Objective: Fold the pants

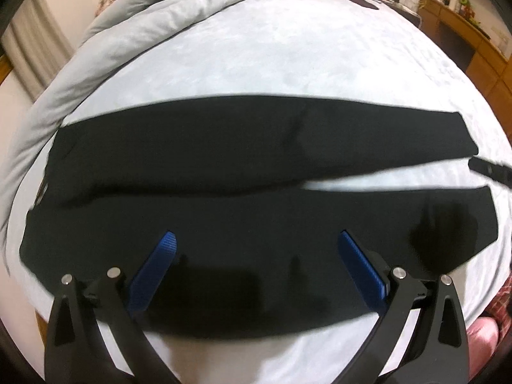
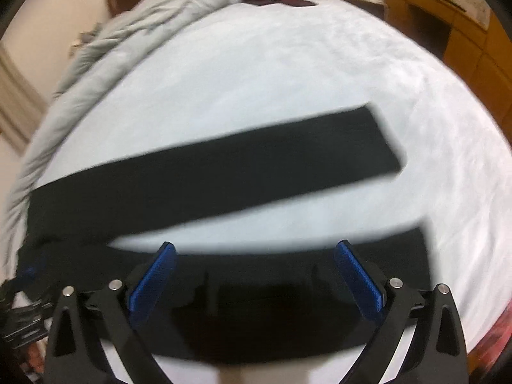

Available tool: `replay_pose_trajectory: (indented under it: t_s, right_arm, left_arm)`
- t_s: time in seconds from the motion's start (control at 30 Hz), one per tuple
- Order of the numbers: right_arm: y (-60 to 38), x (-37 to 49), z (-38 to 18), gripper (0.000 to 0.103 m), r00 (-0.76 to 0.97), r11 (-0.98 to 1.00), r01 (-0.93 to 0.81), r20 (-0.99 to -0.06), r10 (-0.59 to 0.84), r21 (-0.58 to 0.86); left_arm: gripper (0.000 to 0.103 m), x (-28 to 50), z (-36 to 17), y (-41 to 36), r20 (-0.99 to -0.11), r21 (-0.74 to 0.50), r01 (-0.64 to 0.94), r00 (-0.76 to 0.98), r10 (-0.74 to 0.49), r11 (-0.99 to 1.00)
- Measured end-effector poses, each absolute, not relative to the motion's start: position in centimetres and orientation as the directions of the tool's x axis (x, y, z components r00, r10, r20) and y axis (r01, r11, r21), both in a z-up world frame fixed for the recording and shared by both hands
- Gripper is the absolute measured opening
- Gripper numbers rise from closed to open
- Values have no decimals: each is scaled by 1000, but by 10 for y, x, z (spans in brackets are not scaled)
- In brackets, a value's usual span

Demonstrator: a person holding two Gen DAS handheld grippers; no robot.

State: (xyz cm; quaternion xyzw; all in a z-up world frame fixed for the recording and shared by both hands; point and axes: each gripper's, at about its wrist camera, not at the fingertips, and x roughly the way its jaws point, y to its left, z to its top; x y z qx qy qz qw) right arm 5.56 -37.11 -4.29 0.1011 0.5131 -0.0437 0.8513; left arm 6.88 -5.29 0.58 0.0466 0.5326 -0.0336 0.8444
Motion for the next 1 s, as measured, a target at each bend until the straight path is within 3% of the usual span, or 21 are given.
replay_pose_trajectory:
  t_s: [0.23, 0.5, 0.53, 0.57, 0.63, 0.7, 0.73, 1.0]
  right_arm:
    - [-478, 153, -83, 99, 351, 967, 216, -935, 55, 137]
    - [-503, 192, -122, 97, 335, 975, 158, -937, 98, 158]
    - [-501, 193, -121, 94, 346, 977, 143, -933, 99, 157]
    - [-500, 193, -119, 84, 361, 980, 120, -927, 105, 158]
    - [-497, 189, -112, 52, 393, 984, 63, -911, 128, 166]
    - [-495, 183, -105, 10, 414, 989, 17, -901, 129, 150]
    - [-495, 180, -102, 6, 422, 985, -6, -893, 157, 170]
    - [-524, 147, -76, 6, 505, 932, -86, -791, 344, 351]
  left_arm:
    - [100, 145, -15, -100, -924, 2, 130, 380, -48, 991]
    - [100, 193, -42, -145, -923, -21, 143, 376, -74, 989]
    - [100, 198, -44, -151, -924, -19, 153, 376, -76, 988]
    - [100, 201, -46, -156, -923, -15, 167, 377, -78, 986]
    - [100, 206, -49, -163, -920, -7, 191, 383, -81, 982]
    - [100, 211, -50, -169, -916, -8, 223, 389, -96, 975]
    - [100, 216, -51, -173, -915, -10, 241, 390, -106, 971]
    - [100, 255, -62, -190, -909, -65, 344, 366, -198, 937]
